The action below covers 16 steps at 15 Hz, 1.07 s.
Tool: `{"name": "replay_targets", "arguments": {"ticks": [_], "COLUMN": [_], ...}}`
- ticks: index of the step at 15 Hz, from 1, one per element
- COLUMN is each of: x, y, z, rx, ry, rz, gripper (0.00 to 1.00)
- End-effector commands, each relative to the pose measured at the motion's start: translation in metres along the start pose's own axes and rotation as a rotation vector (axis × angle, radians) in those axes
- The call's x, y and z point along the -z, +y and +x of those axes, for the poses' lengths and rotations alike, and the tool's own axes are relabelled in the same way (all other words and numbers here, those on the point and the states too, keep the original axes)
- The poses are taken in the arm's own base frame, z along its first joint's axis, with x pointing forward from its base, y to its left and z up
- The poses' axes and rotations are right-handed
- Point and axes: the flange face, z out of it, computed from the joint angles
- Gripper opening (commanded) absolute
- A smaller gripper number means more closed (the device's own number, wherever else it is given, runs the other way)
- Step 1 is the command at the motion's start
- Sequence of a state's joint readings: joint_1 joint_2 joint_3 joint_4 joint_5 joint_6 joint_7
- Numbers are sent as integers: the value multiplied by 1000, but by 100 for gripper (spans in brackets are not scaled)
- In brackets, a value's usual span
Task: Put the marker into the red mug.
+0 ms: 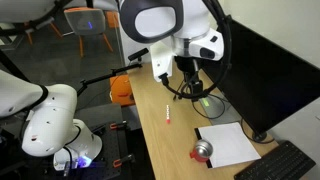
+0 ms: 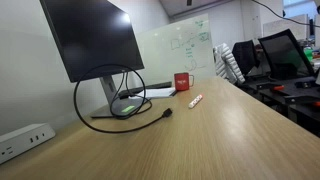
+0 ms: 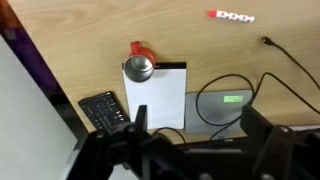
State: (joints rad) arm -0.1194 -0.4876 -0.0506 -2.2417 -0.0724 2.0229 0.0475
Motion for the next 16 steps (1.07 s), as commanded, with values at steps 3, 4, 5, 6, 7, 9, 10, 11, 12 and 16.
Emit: {"name": "replay_targets", "arguments": {"ticks": [3, 4, 5, 6, 7, 9, 10, 11, 12, 16], "x": [1, 1, 1, 1, 1, -6, -12, -23, -35, -106], "y": [0, 0, 0, 0, 0, -10, -22, -42, -61, -142], "z": [0, 0, 0, 0, 0, 8, 12, 15, 15, 1], "rx": [0, 0, 0, 0, 0, 84, 154, 214, 274, 529], "ry": [-1, 0, 0, -1, 0, -20, -20, -31, -47, -125], "rz": [0, 0, 0, 0, 0, 39, 65, 74, 91, 87], "gripper": [100, 100, 100, 100, 100, 100, 100, 100, 100, 100]}}
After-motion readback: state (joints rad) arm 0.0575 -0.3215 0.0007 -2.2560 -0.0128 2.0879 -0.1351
